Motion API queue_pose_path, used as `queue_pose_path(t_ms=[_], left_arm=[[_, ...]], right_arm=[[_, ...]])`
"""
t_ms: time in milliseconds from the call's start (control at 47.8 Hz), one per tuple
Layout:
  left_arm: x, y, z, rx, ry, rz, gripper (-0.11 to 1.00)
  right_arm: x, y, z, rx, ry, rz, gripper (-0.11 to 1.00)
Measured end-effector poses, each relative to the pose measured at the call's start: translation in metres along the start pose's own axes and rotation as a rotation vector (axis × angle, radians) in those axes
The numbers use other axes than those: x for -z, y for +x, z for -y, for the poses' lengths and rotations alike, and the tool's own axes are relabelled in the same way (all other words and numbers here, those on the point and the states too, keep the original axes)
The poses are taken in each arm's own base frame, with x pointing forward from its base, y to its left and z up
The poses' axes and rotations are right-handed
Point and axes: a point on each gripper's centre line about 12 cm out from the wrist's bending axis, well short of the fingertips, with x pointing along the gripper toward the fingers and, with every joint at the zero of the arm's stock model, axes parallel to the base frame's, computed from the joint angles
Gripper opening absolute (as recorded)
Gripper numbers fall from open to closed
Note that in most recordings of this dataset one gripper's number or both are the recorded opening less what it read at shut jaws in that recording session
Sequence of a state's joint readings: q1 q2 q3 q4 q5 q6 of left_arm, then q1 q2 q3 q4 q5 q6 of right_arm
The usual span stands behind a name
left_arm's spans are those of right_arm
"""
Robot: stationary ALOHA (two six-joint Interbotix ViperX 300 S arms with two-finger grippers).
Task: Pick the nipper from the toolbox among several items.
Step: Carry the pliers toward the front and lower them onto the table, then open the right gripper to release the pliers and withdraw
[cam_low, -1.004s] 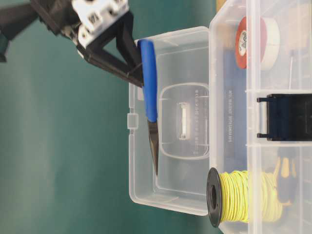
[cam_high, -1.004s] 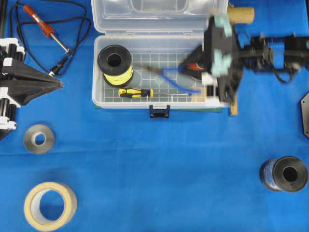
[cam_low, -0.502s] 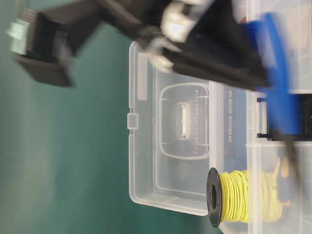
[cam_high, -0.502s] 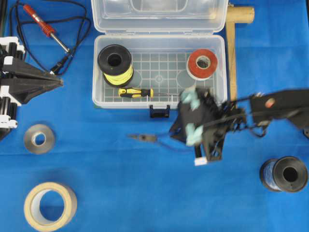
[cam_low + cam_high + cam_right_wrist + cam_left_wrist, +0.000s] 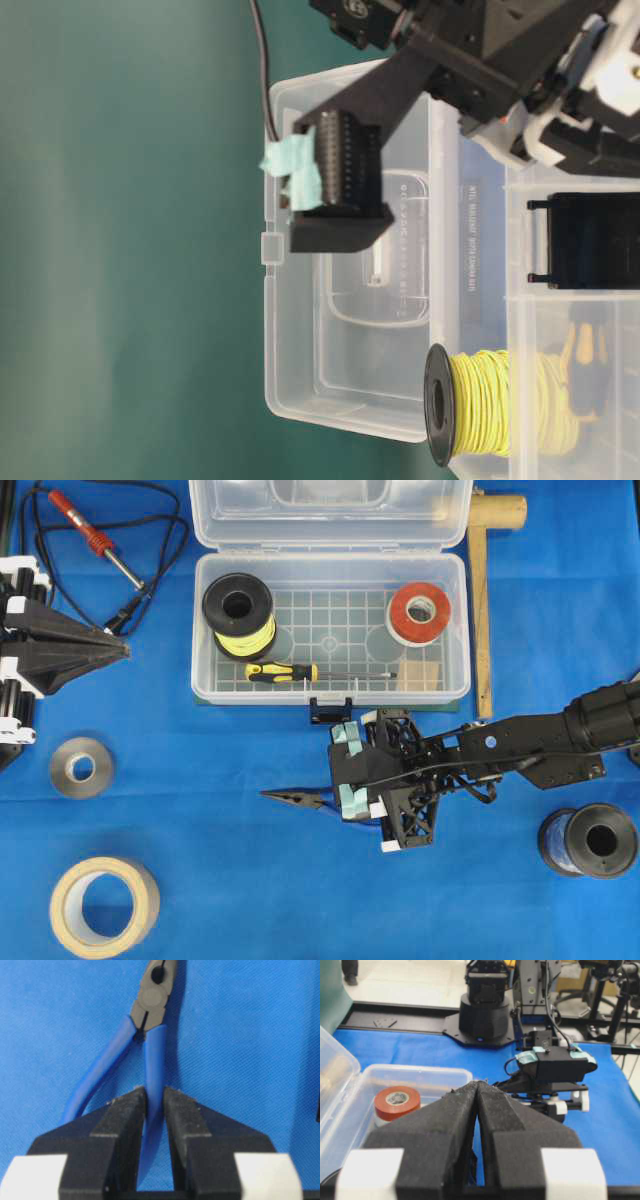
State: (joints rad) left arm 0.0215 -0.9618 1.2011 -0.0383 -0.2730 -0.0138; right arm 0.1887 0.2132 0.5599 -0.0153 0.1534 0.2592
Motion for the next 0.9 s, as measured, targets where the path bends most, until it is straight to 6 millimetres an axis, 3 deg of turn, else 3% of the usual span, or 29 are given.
queue_pose_path(t_ms=[146, 314, 398, 628, 753, 900], left_arm=[[0.001, 0.0, 0.0, 0.001, 0.002, -0.008, 0.0], [0.001, 0.0, 0.0, 0.001, 0.0, -0.011, 0.0], [0.002, 0.0, 0.0, 0.0, 0.001, -0.012, 0.0], [0.003, 0.0, 0.0, 0.0, 0.001, -0.018, 0.0], [0.002, 0.0, 0.0, 0.0, 0.0, -0.017, 0.0], [0.002, 0.0, 0.0, 0.0, 0.0, -0.017, 0.0]], right_arm=[[0.001, 0.0, 0.0, 0.001, -0.002, -0.004, 0.14], [0.0, -0.002, 0.0, 0.011, -0.005, -0.04, 0.62], [-0.006, -0.014, 0.0, 0.014, -0.006, -0.041, 0.82], [-0.035, -0.085, 0.0, 0.018, -0.044, 0.064, 0.76], [-0.034, -0.13, 0.006, 0.032, -0.078, 0.143, 0.76], [-0.016, -0.171, 0.023, 0.049, -0.075, 0.244, 0.76]])
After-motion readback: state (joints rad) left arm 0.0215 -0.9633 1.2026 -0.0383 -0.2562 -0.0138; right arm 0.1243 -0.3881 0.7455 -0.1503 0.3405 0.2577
